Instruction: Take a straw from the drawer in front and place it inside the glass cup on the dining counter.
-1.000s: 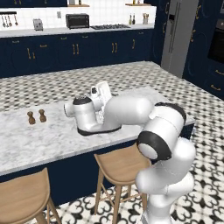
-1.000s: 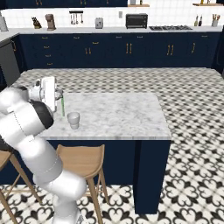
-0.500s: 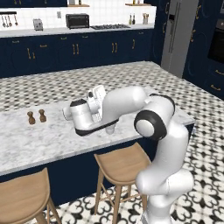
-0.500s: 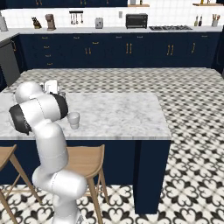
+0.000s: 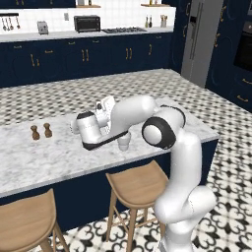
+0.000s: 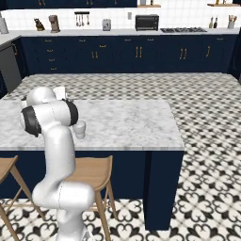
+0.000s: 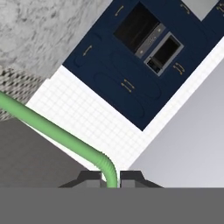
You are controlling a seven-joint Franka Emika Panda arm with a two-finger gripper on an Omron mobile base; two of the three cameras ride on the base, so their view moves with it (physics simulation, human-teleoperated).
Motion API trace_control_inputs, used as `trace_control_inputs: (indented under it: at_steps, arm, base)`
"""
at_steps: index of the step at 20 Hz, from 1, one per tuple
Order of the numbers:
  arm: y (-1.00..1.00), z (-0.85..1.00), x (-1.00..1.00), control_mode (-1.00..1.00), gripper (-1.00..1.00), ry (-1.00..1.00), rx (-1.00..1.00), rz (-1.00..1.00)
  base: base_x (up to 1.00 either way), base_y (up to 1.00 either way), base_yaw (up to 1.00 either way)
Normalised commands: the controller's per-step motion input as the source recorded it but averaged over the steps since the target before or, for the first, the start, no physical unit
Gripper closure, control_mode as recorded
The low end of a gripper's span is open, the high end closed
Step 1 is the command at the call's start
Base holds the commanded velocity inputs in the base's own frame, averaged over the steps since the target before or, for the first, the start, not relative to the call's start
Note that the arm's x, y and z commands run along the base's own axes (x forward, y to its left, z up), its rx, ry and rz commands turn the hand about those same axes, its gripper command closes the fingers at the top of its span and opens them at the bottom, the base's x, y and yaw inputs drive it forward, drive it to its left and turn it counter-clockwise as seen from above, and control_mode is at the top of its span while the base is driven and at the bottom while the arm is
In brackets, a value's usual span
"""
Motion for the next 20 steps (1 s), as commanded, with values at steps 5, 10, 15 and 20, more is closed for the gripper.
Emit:
trace_control_inputs:
  at_steps: [5, 10, 15, 20]
  arm:
    - [0.0, -0.18, 0.31, -1.0, 1.0, -0.01, 0.0, 0.0]
    - [0.0, -0.23, 0.23, -1.0, 1.0, 0.0, 0.0, 0.0]
    - [0.0, -0.23, 0.25, -1.0, 1.0, 0.0, 0.0, 0.0]
    - [0.04, -0.28, 0.25, -1.0, 1.0, 0.0, 0.0, 0.0]
  base:
    - [0.0, 0.0, 0.0]
    - [0.0, 0.0, 0.0]
    - [0.0, 0.0, 0.0]
    - [0.0, 0.0, 0.0]
